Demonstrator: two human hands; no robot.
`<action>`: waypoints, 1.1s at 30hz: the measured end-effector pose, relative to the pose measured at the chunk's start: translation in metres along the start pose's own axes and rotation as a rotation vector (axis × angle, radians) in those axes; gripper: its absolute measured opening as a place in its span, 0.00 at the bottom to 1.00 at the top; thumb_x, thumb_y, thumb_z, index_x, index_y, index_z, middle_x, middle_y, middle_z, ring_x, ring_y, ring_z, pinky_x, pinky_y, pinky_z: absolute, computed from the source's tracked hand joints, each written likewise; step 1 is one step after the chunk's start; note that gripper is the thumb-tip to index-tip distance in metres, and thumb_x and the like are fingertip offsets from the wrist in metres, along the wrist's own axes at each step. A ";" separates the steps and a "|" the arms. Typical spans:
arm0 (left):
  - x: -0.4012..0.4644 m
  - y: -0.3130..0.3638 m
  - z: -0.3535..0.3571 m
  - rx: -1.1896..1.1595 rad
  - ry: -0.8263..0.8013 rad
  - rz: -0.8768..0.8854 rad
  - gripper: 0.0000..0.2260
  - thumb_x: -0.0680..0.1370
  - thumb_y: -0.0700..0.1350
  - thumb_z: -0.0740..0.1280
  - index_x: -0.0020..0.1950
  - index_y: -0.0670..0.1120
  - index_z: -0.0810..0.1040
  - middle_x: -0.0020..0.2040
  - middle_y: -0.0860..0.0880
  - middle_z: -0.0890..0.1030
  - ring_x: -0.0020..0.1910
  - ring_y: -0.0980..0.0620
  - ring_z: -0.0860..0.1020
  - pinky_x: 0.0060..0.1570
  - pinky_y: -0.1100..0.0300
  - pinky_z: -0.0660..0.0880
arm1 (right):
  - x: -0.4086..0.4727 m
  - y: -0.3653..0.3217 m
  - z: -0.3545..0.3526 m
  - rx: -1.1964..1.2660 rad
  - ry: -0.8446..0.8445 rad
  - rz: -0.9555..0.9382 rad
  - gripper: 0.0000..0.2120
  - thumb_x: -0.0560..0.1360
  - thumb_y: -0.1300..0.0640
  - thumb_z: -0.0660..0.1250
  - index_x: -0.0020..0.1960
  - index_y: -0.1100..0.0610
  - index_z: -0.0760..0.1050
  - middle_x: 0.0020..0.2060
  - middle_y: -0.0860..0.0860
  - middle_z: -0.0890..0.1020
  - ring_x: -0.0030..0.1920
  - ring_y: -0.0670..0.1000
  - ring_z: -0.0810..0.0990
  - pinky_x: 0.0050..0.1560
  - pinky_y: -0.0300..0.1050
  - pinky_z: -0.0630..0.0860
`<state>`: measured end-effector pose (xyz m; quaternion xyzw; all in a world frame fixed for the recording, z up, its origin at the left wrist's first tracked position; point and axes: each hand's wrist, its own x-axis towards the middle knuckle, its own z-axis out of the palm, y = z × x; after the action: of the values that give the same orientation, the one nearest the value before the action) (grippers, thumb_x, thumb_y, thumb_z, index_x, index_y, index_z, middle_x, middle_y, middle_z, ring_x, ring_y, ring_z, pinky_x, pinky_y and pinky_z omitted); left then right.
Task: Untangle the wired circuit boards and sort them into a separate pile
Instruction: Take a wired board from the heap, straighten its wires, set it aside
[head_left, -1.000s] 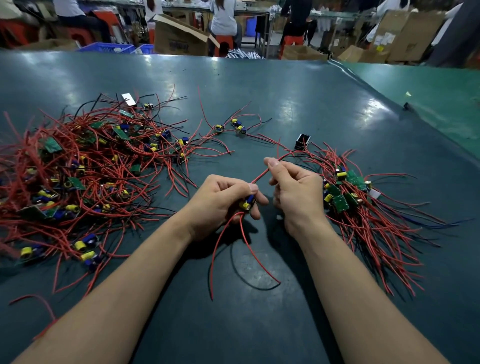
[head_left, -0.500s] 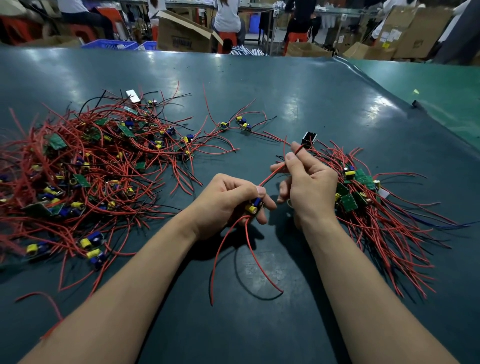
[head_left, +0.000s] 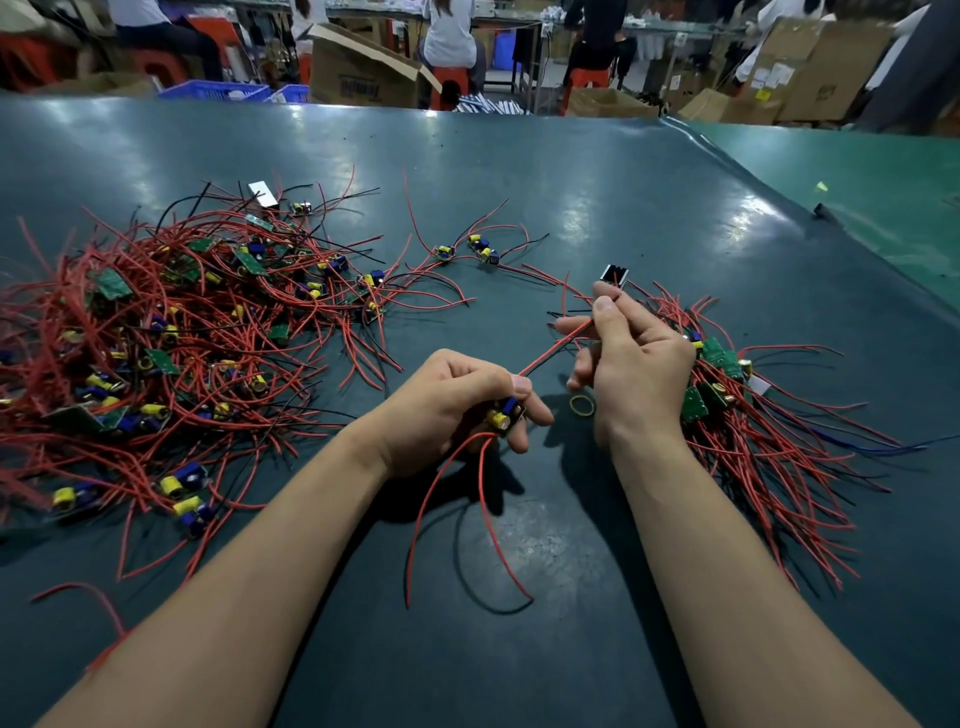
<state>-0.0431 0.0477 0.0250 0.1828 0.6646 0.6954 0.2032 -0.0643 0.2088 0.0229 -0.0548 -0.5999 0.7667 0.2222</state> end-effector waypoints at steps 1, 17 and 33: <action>0.000 0.000 -0.001 0.001 -0.002 -0.012 0.13 0.74 0.46 0.63 0.37 0.43 0.86 0.28 0.45 0.80 0.25 0.52 0.70 0.26 0.64 0.63 | -0.001 0.001 0.000 -0.014 -0.001 -0.018 0.08 0.81 0.63 0.61 0.50 0.57 0.79 0.29 0.52 0.83 0.18 0.46 0.68 0.21 0.37 0.69; 0.002 0.004 0.000 -0.098 0.062 -0.001 0.12 0.74 0.47 0.65 0.38 0.44 0.85 0.26 0.47 0.77 0.20 0.57 0.65 0.23 0.69 0.59 | -0.002 -0.001 0.002 0.094 -0.351 0.357 0.05 0.75 0.59 0.70 0.43 0.60 0.77 0.20 0.46 0.66 0.20 0.44 0.59 0.27 0.38 0.52; 0.004 0.011 -0.010 -0.886 0.270 0.083 0.09 0.70 0.48 0.67 0.43 0.47 0.85 0.41 0.48 0.80 0.34 0.57 0.80 0.19 0.72 0.66 | -0.018 0.003 0.011 -0.075 -0.568 0.254 0.13 0.76 0.66 0.69 0.59 0.58 0.79 0.30 0.54 0.80 0.23 0.44 0.73 0.23 0.34 0.69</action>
<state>-0.0517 0.0411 0.0351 0.0127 0.3160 0.9374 0.1456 -0.0530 0.1907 0.0194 0.0791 -0.6541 0.7503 -0.0541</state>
